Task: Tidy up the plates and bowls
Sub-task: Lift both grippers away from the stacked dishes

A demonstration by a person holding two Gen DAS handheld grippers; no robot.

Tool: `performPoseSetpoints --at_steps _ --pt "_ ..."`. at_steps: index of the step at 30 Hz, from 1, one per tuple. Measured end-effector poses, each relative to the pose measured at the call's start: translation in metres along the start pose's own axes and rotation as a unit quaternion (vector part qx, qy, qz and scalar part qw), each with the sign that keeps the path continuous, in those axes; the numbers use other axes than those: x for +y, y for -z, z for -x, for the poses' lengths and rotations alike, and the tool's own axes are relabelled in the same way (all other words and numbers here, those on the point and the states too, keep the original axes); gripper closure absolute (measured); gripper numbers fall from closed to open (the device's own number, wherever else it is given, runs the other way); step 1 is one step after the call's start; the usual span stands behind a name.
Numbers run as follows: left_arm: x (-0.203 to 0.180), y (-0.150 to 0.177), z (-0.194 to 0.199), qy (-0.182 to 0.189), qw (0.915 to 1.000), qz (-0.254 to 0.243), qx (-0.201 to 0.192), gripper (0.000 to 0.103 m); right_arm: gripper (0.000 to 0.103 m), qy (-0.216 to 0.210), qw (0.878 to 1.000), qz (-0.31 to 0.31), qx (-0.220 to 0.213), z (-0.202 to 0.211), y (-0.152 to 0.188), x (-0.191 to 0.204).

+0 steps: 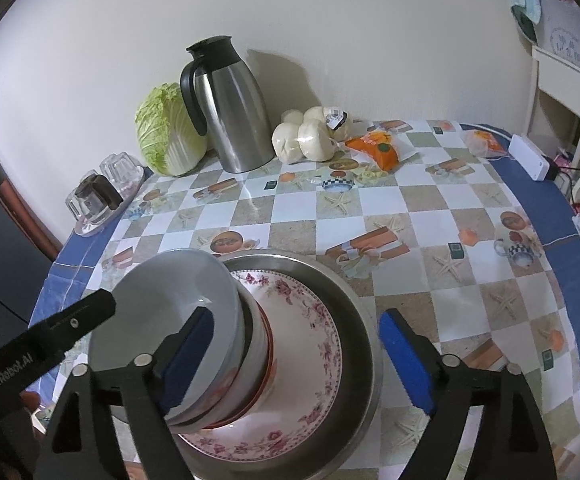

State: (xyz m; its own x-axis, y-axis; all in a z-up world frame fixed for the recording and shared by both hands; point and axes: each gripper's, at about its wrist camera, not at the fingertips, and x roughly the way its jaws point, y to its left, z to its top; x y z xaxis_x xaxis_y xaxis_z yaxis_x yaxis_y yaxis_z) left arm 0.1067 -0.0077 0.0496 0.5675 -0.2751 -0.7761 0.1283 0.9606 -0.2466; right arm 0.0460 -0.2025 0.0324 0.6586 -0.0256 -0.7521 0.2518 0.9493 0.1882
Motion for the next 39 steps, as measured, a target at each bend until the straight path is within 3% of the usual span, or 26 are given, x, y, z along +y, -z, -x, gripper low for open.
performPoseSetpoints --at_steps 3,7,11,33,39 --pt "0.003 -0.001 0.004 -0.005 1.0000 0.003 -0.008 0.012 0.000 -0.002 1.000 0.001 -0.006 0.004 0.000 0.000" --pt "0.005 0.000 0.008 -0.014 0.9997 0.000 -0.018 0.011 0.000 -0.001 1.000 0.009 -0.015 0.010 0.002 0.001" --pt "0.006 0.003 0.013 -0.029 0.9991 -0.007 -0.029 0.001 0.000 0.006 1.000 0.017 -0.019 0.016 0.005 0.002" --pt "0.027 0.047 0.037 -0.056 0.9966 -0.031 -0.052 0.001 0.000 0.011 0.998 0.032 -0.050 0.055 0.047 -0.005" --pt "0.032 0.054 0.038 -0.064 0.9960 -0.035 -0.052 0.001 0.000 0.020 0.999 0.042 -0.029 0.050 0.068 -0.009"
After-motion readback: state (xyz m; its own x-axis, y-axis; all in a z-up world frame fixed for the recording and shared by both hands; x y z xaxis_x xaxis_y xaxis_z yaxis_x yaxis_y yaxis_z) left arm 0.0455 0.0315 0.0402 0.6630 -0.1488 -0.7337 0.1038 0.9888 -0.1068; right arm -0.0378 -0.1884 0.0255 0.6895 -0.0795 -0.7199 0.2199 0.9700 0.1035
